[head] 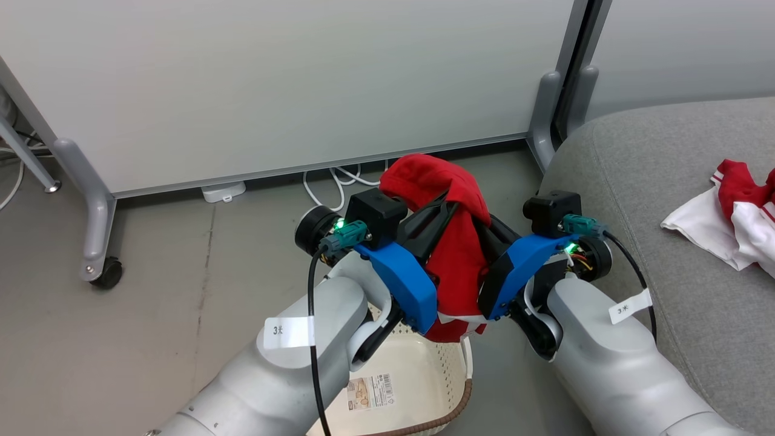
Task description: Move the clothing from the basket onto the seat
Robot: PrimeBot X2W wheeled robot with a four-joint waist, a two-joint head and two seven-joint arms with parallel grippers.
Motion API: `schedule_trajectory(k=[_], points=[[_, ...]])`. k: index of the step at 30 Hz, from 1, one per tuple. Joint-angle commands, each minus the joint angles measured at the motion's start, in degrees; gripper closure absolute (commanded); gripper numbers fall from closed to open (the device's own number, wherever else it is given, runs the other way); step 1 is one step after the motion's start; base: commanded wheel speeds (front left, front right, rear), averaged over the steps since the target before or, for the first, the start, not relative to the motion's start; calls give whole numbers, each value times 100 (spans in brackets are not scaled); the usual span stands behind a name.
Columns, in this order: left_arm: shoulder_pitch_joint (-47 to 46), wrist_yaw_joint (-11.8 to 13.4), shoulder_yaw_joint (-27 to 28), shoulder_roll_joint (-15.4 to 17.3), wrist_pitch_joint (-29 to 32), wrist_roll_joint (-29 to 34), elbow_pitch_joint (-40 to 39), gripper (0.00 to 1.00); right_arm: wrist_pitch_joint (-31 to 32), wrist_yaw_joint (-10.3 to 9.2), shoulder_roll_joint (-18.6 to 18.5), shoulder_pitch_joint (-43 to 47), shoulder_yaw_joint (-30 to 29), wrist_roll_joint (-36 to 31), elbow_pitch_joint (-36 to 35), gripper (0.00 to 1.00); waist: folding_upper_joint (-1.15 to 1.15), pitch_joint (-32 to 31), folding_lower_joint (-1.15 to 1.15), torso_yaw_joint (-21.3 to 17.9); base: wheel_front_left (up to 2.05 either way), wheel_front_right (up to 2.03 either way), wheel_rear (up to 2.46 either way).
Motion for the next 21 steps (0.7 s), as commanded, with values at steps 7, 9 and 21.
schedule_trajectory(k=[7,9,21], points=[[385,78,236,106,-30,438,-275,0,-77,1,8,-207,-9,158,84,100,0,43,0,-16,0,0,0],[590,77,325,176,-30,549,-425,0,-74,1,8,-255,-17,168,102,100,0,63,0,-21,0,0,0],[2226,159,1743,699,-26,1442,-1671,0,-107,1,-65,-255,-140,137,171,100,0,113,0,35,0,0,0]])
